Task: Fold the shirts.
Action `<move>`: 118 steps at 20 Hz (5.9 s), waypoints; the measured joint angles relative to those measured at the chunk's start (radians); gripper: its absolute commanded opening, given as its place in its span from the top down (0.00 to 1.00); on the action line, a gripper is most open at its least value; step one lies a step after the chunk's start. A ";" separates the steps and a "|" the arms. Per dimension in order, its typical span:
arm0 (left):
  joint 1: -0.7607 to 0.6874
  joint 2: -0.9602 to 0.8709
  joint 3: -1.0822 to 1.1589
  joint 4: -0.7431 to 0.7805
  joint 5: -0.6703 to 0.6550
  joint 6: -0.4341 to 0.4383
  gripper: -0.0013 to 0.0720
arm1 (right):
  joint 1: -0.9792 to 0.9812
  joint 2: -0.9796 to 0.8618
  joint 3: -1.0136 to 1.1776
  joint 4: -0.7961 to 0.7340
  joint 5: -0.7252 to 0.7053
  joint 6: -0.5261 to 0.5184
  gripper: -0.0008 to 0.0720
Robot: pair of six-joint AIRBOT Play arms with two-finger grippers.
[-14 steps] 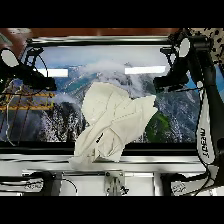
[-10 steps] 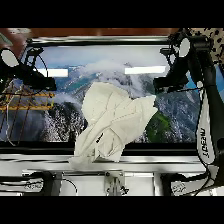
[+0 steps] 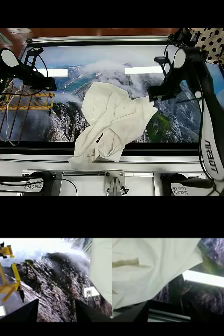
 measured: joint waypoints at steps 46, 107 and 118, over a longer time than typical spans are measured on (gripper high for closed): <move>-0.715 0.772 -1.202 -0.212 0.353 -0.196 0.15 | 0.109 0.210 -0.373 0.187 -0.128 -0.047 0.06; -0.504 0.409 0.095 0.125 0.254 -0.204 0.90 | 0.458 0.226 0.451 -0.533 0.032 0.116 0.87; -0.370 0.177 0.074 0.132 0.044 -0.184 0.85 | 0.457 0.004 0.373 -0.218 0.150 -0.013 0.87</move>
